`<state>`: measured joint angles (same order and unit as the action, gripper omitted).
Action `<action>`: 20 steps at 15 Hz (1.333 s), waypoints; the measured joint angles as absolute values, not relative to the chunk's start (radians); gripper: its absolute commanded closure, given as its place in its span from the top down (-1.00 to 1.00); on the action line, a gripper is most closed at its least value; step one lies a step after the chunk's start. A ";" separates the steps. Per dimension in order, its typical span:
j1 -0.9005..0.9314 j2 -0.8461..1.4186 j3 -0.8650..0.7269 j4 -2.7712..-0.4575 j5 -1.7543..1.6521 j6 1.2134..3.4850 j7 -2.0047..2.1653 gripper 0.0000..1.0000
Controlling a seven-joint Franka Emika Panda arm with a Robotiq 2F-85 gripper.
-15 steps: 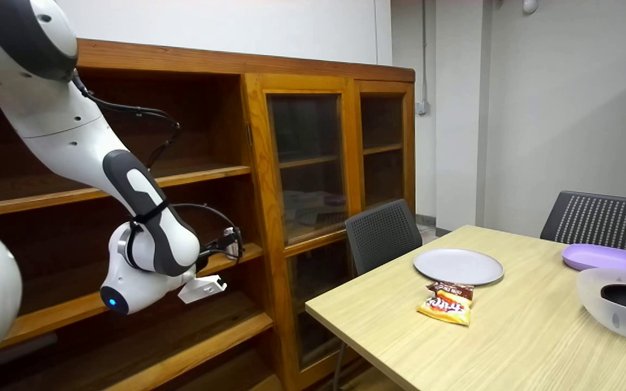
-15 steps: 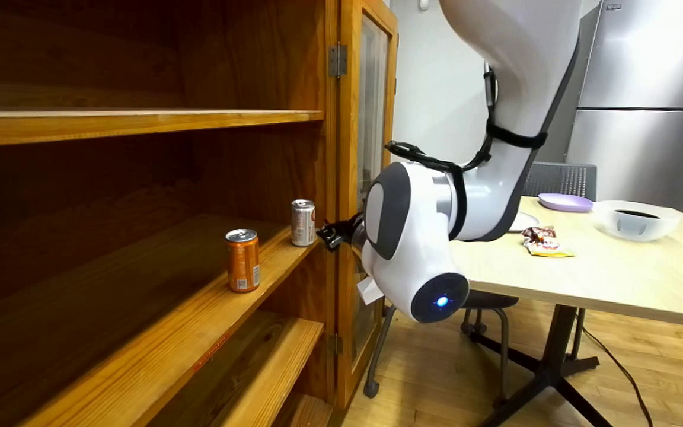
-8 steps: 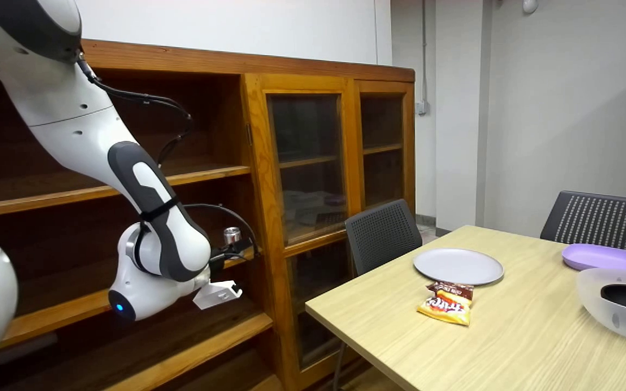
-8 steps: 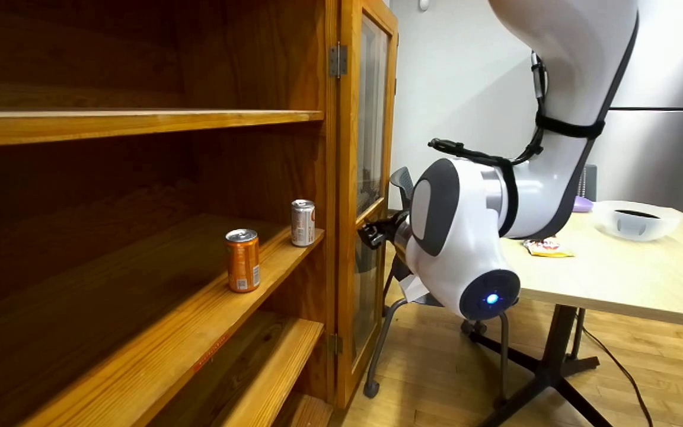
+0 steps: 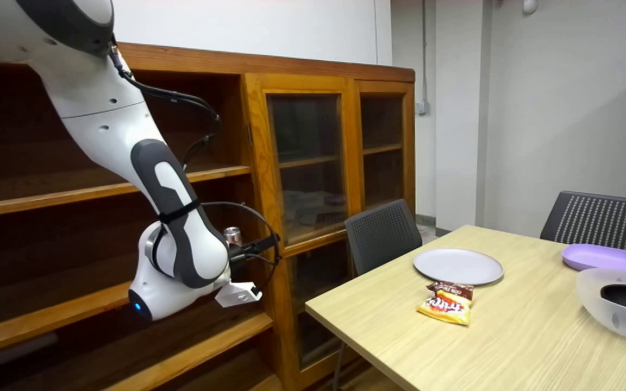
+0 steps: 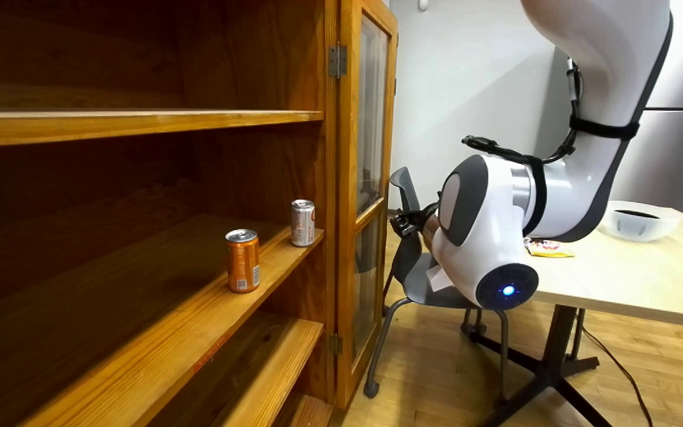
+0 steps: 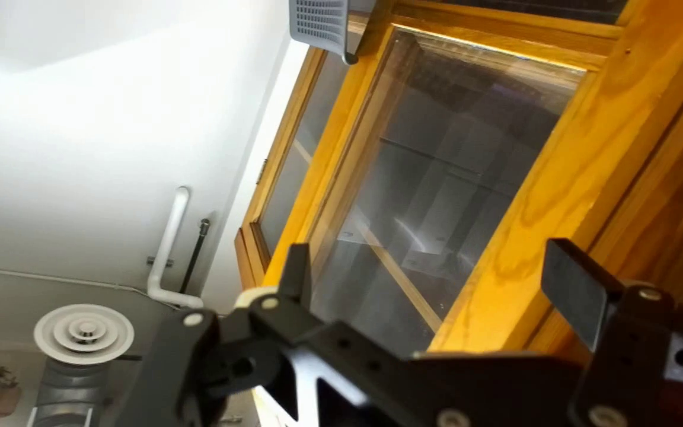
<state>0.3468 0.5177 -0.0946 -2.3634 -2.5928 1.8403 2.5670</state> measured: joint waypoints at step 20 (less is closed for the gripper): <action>0.123 0.517 0.070 -2.384 -2.321 1.700 2.492 1.00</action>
